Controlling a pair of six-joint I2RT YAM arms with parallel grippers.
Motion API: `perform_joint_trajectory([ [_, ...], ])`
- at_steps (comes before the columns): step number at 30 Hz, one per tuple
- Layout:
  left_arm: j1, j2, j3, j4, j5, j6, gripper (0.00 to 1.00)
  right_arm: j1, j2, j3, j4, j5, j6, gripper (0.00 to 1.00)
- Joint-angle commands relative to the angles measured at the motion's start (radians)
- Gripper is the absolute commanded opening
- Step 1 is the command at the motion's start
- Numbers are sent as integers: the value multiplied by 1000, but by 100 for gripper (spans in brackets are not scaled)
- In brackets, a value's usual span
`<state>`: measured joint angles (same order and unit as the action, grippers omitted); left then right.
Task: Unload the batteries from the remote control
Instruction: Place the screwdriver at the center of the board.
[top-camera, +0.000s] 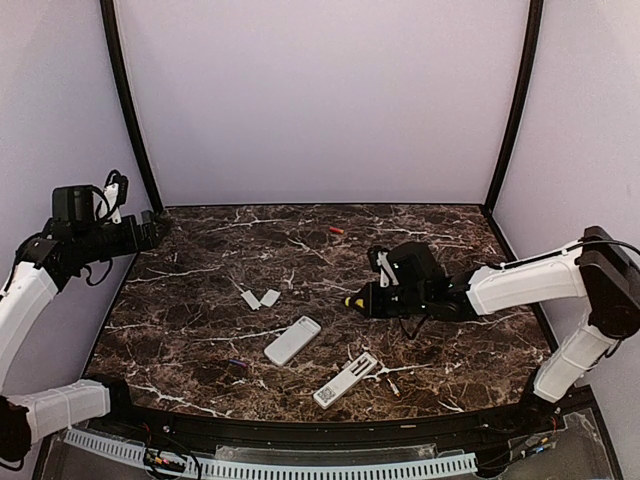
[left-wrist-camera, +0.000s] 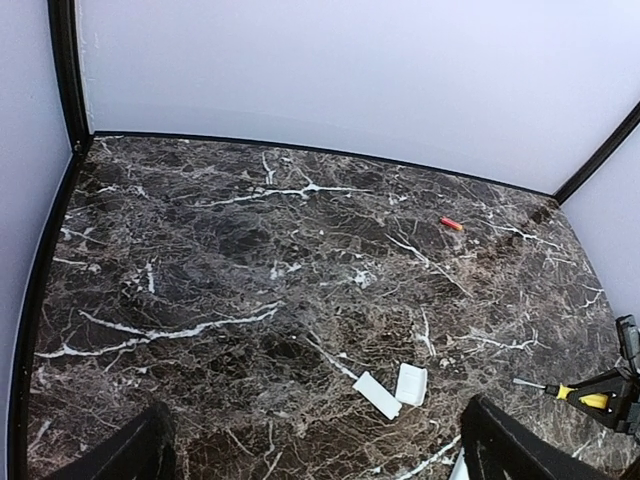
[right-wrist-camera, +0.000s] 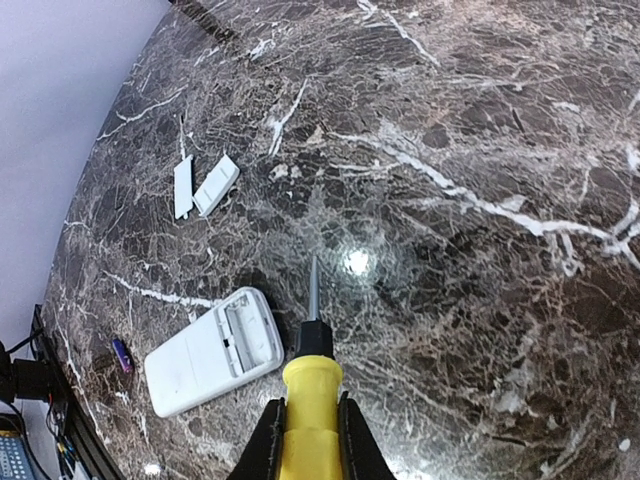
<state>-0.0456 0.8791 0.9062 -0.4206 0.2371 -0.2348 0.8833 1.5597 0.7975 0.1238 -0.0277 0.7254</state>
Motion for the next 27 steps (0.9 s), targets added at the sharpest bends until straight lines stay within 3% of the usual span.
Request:
perform_joint_trajectory([
  [1, 18, 7, -22, 15, -48, 30, 99, -1, 75, 52, 171, 12, -20, 0],
  [8, 23, -22, -20, 1, -105, 50, 99, -2, 164, 88, 180, 24, -13, 0],
  [21, 27, -35, -33, 7, -102, 47, 99, -2, 203, 95, 138, 24, -12, 30],
  [27, 27, -32, -32, 12, -100, 46, 99, -1, 200, 85, 132, 25, -6, 39],
])
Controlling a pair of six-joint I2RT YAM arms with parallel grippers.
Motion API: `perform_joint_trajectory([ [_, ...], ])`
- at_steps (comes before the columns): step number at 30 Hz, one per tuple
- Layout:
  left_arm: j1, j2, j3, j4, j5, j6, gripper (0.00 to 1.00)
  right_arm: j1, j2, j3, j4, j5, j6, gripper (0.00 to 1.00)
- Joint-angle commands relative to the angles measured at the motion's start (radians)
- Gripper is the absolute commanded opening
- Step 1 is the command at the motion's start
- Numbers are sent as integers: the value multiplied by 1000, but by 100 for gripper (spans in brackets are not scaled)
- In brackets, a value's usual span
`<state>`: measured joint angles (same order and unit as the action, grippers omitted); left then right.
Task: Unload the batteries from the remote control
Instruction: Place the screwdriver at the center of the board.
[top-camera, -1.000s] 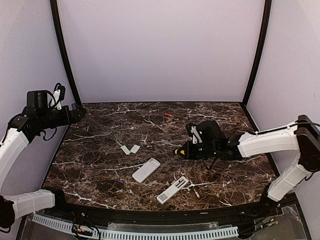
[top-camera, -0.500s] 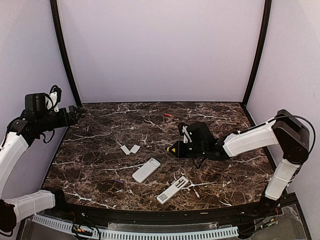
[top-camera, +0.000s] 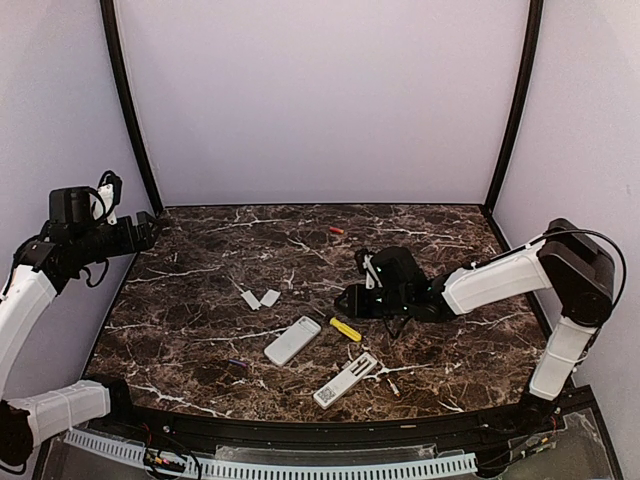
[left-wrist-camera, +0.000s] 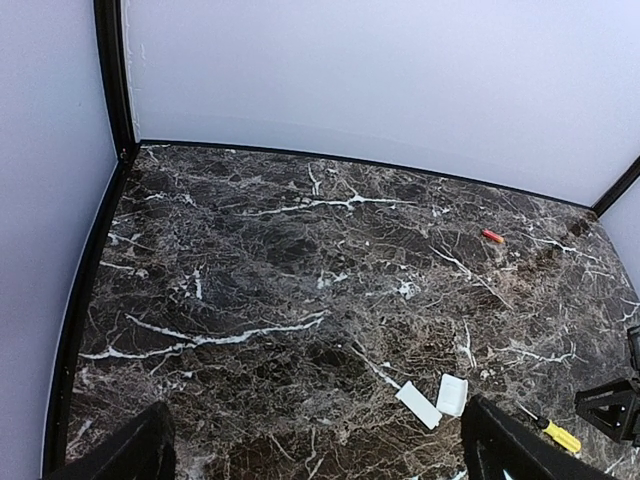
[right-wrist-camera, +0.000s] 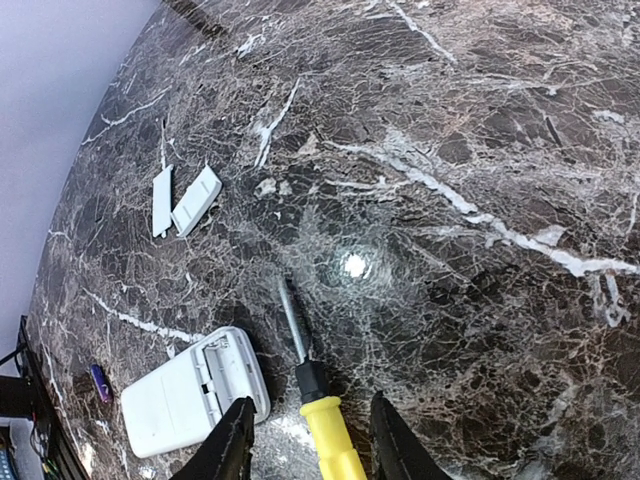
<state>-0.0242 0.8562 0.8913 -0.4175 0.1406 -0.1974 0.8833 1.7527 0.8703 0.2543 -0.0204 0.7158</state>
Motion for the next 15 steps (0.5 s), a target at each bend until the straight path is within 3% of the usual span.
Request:
perform_joint_trajectory([
  [1, 6, -10, -17, 8, -7, 7, 99, -1, 6, 12, -7, 42, 6, 40],
  [10, 12, -13, -17, 13, -29, -37, 99, 3, -44, 53, -146, 131, -36, 91],
  [12, 12, -8, -8, 2, -91, -87, 99, 4, -69, 73, -207, 173, -61, 98],
  [15, 12, -15, -27, 35, -150, -171, 99, -2, -114, 105, -317, 253, -99, 99],
])
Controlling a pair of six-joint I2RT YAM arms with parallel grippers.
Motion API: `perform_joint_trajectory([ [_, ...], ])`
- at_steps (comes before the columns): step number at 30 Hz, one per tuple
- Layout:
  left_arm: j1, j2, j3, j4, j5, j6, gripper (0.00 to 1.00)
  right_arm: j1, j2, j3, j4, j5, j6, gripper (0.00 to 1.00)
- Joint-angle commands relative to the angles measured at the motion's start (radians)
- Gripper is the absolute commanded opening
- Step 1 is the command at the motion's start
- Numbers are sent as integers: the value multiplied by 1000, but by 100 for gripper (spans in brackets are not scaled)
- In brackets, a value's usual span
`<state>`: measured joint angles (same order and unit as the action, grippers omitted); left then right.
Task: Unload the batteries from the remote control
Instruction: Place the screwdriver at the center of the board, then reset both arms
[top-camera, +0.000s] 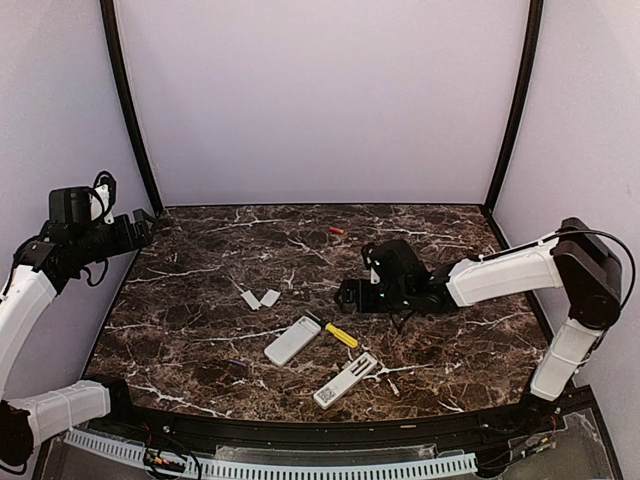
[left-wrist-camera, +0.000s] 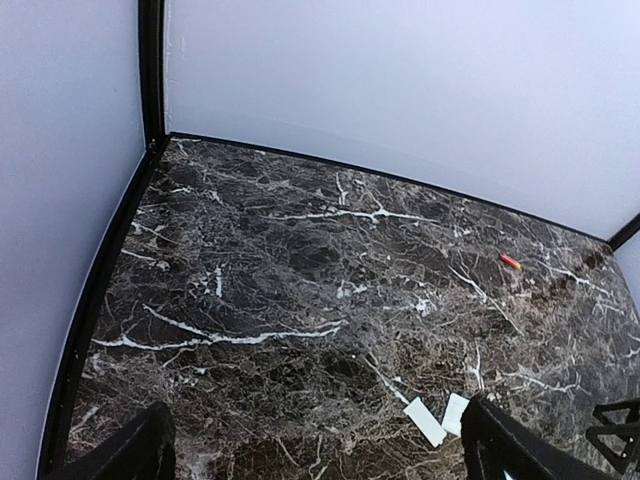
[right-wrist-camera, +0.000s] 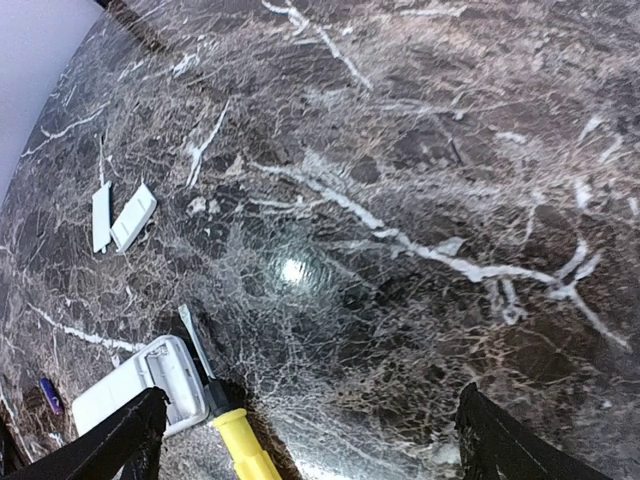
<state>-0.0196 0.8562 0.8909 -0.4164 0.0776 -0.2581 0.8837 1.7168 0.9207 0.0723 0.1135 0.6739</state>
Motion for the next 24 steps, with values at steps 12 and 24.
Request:
perform_joint_trajectory([
  [12, 9, 215, -292, 736, -65, -177, 99, -382, -338, -111, -11, -37, -268, 99],
  [24, 17, 265, -506, 1134, -134, 36, 99, -626, -542, -348, 278, 36, -395, 99],
])
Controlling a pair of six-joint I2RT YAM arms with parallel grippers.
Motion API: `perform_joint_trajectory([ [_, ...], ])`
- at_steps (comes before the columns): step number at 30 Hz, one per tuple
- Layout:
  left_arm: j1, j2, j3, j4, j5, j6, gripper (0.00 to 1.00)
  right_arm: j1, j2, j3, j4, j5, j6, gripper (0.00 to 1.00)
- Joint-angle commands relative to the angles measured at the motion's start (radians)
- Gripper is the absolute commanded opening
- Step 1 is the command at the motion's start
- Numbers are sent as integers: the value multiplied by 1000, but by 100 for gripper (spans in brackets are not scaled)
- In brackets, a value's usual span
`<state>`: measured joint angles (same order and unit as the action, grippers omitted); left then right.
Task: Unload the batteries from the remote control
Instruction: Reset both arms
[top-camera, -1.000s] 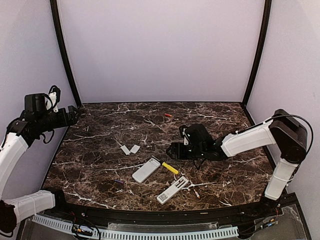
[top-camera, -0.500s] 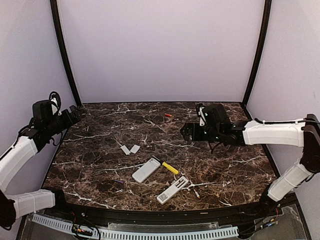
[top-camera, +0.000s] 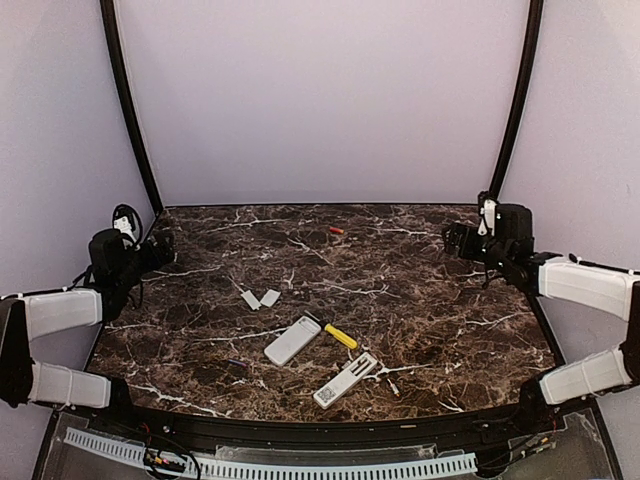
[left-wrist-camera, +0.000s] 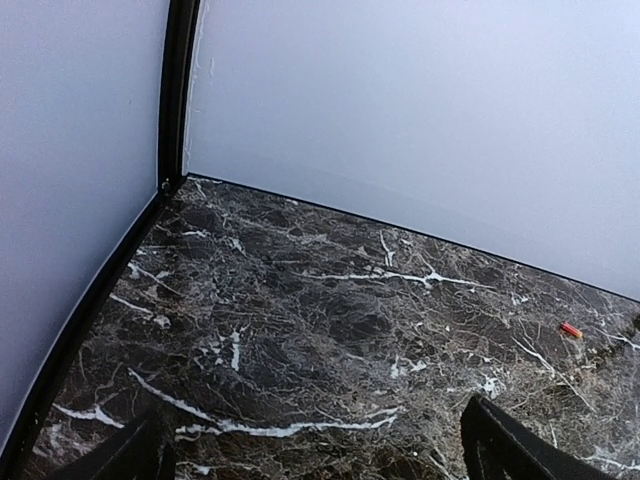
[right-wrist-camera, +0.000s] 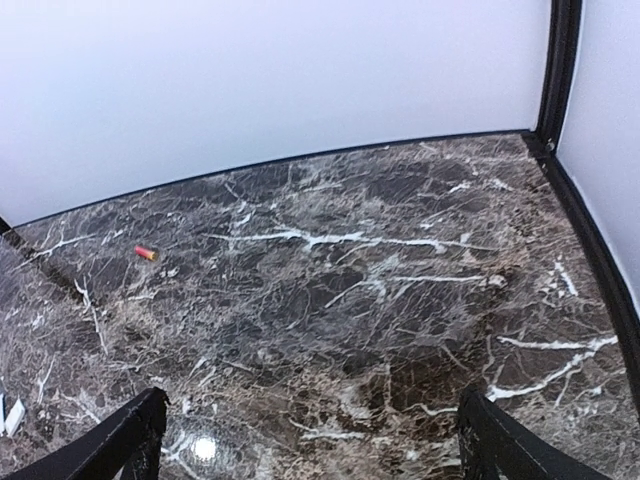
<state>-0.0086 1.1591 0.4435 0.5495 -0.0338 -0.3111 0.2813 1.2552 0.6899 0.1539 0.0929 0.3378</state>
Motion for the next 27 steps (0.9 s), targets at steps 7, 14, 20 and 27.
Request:
perform_joint_trajectory([
  [7, 6, -183, -168, 160, -44, 118, 99, -27, -323, -327, 397, 230, -81, 99],
  [14, 6, -343, -254, 83, -100, 144, 99, -30, -500, -446, 447, 297, -213, 99],
  [20, 6, -294, -256, 109, -113, 130, 99, -30, -537, -481, 442, 339, -240, 99],
  [27, 6, -210, -218, 109, -92, 124, 99, -29, -502, -463, 421, 364, -237, 99],
])
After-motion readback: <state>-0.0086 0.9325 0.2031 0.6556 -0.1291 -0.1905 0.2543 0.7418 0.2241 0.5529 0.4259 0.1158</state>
